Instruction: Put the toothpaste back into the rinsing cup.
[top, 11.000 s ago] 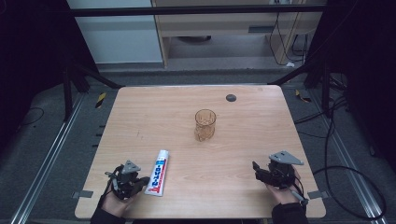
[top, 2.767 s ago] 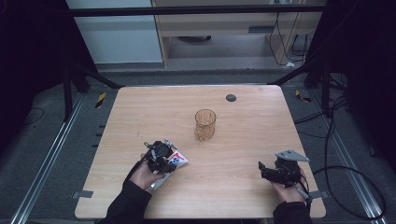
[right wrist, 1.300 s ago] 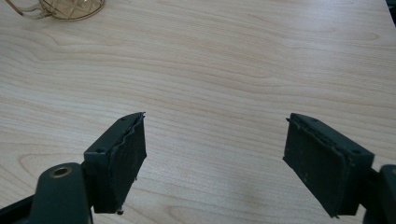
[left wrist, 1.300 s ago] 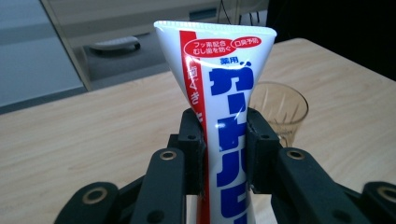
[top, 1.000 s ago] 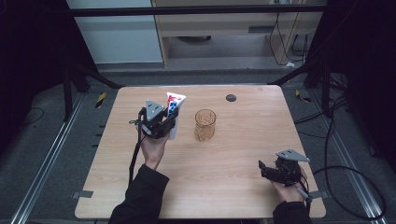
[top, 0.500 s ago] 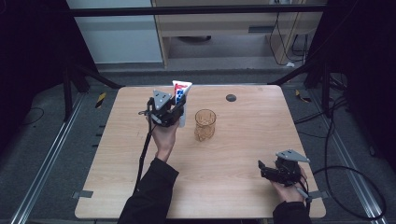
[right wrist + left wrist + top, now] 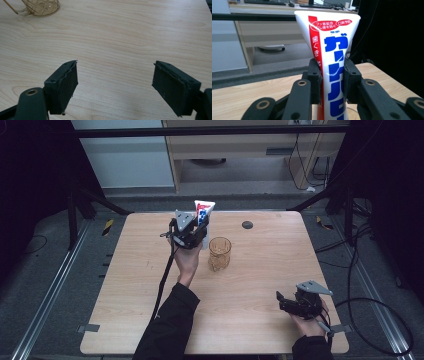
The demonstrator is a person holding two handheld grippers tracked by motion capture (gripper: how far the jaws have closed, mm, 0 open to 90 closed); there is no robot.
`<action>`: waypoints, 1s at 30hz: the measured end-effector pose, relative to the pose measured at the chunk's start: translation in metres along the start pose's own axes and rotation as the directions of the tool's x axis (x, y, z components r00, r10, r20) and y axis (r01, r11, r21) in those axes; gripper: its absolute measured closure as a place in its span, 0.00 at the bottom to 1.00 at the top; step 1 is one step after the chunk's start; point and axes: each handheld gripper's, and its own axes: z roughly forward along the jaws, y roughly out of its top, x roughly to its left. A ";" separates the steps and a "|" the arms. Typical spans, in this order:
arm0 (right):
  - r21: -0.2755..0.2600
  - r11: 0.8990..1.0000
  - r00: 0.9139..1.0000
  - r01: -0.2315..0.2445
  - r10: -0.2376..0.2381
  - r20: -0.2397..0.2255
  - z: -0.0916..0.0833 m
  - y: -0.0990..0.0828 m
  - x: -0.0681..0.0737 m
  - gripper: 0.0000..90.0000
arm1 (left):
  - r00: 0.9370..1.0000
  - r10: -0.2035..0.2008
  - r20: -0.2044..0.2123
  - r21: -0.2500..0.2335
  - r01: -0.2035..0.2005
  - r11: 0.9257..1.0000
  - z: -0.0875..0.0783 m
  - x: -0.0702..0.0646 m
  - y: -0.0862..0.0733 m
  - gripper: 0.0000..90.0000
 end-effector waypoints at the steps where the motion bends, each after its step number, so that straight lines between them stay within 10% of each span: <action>1: -0.003 1.000 1.000 0.000 0.000 -0.001 0.000 0.000 0.000 0.22 | 1.000 0.003 0.002 -0.003 -0.003 1.000 0.002 -0.002 0.001 0.79; 30: -0.010 1.000 1.000 0.013 -0.013 -0.001 0.001 -0.003 -0.001 0.22 | 0.999 0.018 0.049 0.037 -0.020 0.999 0.051 -0.026 -0.014 0.79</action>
